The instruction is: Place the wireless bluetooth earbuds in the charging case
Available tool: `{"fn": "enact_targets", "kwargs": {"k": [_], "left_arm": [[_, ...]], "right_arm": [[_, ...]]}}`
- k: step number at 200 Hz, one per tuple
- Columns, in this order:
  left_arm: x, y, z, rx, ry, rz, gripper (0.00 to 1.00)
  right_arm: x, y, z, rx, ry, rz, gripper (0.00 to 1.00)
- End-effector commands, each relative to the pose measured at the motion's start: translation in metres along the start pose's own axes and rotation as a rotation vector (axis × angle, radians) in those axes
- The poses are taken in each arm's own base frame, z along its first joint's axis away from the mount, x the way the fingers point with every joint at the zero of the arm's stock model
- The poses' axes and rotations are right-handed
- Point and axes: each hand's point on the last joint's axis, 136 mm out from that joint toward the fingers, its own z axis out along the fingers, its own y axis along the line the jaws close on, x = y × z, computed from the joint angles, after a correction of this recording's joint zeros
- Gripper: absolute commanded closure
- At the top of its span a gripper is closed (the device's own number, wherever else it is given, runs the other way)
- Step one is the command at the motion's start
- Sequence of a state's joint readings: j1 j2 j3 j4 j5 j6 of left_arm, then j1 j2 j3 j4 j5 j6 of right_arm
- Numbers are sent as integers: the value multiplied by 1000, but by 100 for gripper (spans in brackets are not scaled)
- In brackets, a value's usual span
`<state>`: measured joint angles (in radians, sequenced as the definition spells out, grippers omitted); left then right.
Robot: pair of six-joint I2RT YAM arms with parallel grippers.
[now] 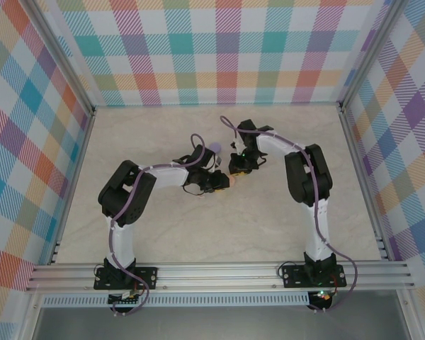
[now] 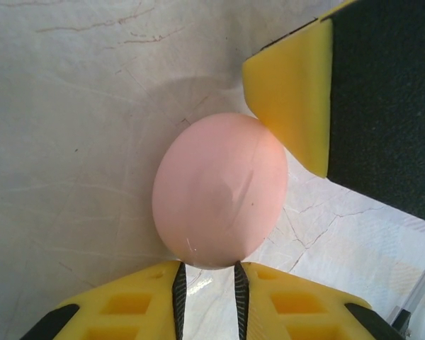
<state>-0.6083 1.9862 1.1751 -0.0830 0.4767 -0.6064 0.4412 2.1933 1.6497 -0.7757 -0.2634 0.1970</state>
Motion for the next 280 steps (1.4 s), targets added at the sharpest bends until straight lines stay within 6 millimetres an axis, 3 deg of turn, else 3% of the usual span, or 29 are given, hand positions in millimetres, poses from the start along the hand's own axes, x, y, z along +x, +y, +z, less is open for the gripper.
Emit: {"fn": "enact_targets", "kwargs": {"k": [1,75,116,153,185,210,232,280], "left_arm": [[-9,3,-3,-55,-51,13,73],[-11,4,-13,-86,-78,26,71],[-13,-1,-25,-96,-96,51,71],[-18,-8,-39,-71,-123,63,68],[-26,-11,-43,4,-135,30,67],[-28,-11,-39,66,-133,-22,66],[-27,-9,-32,96,-133,-63,65],[-24,1,-21,93,-127,-99,61]], "right_arm": [[21,-3,-6,30,52,14,77],[32,-12,-11,77,46,48,77],[30,-24,-24,167,4,76,77],[27,-21,-42,162,-55,90,75],[25,-2,-51,9,-107,113,69],[24,9,-48,-102,-109,113,62],[24,11,-40,-132,-89,120,61],[20,13,-23,-183,-65,133,73]]}}
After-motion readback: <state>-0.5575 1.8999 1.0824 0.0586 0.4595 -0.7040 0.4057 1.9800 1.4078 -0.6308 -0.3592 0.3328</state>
